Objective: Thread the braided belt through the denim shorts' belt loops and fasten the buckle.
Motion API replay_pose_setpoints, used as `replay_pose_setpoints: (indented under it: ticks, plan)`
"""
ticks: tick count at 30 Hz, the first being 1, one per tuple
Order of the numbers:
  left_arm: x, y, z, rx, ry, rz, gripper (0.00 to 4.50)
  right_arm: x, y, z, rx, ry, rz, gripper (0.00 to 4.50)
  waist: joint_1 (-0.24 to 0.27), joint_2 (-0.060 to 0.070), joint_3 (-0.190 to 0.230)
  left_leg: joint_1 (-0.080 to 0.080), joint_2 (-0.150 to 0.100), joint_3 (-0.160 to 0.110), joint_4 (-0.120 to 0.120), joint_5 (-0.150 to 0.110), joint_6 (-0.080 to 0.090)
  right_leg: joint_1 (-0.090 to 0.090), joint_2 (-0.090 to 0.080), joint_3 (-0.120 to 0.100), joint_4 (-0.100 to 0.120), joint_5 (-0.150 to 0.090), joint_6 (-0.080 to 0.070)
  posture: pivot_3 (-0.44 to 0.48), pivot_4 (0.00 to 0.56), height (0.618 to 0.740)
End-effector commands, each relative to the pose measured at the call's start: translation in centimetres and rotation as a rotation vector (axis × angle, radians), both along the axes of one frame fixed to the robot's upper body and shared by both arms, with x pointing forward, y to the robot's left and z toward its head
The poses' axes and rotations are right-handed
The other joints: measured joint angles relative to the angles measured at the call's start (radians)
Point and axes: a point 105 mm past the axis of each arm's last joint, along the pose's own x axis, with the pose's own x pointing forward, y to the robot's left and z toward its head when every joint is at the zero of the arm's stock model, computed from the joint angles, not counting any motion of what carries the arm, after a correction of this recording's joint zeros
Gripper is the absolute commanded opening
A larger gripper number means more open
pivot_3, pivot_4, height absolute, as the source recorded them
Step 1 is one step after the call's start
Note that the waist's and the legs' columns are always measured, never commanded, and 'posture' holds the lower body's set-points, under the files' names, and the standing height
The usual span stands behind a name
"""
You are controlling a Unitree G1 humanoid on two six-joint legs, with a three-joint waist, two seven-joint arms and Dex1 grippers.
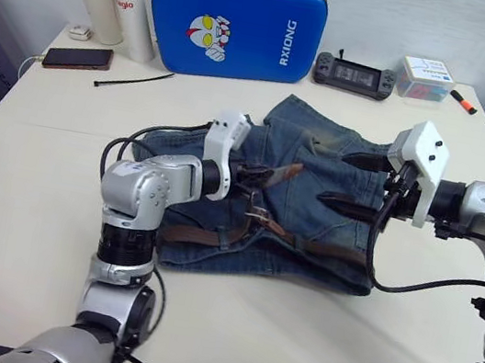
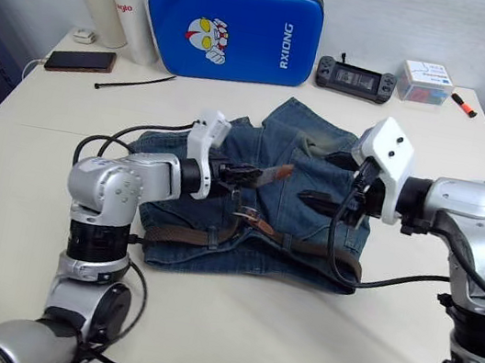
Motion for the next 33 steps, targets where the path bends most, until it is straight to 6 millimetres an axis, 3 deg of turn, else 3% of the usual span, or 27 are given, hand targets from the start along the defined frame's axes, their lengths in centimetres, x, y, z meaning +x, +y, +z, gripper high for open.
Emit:
replay_pose_setpoints:
  ticks: [1,4,11,17,20,25,29,33]
  plan:
    - [-0.7,0.8,1.6,-0.112,0.025,0.026,0.0,0.2,1.2,-0.4,0.082,0.045,0.012,4.44,0.001,0.0,0.0,0.0,0.0,0.0,0.0,0.0,0.0,0.0,0.0,0.0,0.0,0.0,0.0,0.0,0.15,0.677]
    - [-1.1,0.9,1.6,-0.166,0.064,0.029,0.0,0.8,2.1,-1.5,0.138,0.115,0.018,3.65,0.0,0.0,0.0,0.0,-0.001,0.0,0.0,0.0,0.0,0.0,0.0,0.0,0.0,0.0,0.0,0.0,0.15,0.677]
    - [-2.0,0.3,0.9,-0.257,0.107,0.012,0.0,0.9,5.3,-4.9,0.204,0.301,0.106,0.05,-0.002,0.0,0.0,0.0,0.0,0.0,0.0,0.0,0.0,-0.001,0.0,0.0,0.002,0.0,0.0,0.0,0.15,0.677]
    - [-1.9,0.6,1.2,-0.332,0.128,0.039,0.0,0.0,6.5,-8.5,0.102,0.399,0.142,0.02,-0.002,0.0,0.0,0.0,-0.001,0.0,0.0,0.0,0.0,0.0,0.0,0.0,0.001,0.0,0.0,0.0,0.15,0.677]
    - [-1.8,1.9,1.2,-0.385,0.136,0.082,0.0,-0.8,6.6,-11.2,-0.019,0.419,0.155,0.02,-0.002,0.0,0.0,0.001,0.0,0.0,0.001,0.0,0.0,0.0,0.0,0.0,0.001,0.0,0.0,0.0,0.15,0.677]
    - [-2.2,4.1,0.9,-0.526,0.152,0.135,0.0,-1.0,6.0,-14.0,-0.184,0.398,0.143,0.02,-0.003,-0.002,-0.001,0.002,0.0,0.0,0.0,0.0,-0.001,0.0,0.001,0.0,0.001,0.0,0.0,0.0,0.15,0.677]
    - [-3.0,6.2,-0.8,-0.541,0.18,0.196,0.0,-1.0,6.0,-14.0,-0.214,0.369,0.146,0.02,-0.002,-0.004,-0.003,0.003,0.0,0.0,0.0,-0.001,-0.001,0.001,0.0,0.0,0.002,0.0,0.0,0.0,0.15,0.677]
    - [-3.8,7.4,-2.2,-0.537,0.21,0.225,0.0,-1.0,6.3,-10.9,-0.128,0.311,0.18,0.02,0.0,-0.005,-0.003,0.003,0.0,0.0,0.001,-0.001,-0.001,0.002,0.0,0.001,0.001,0.0,0.0,0.0,0.15,0.677]
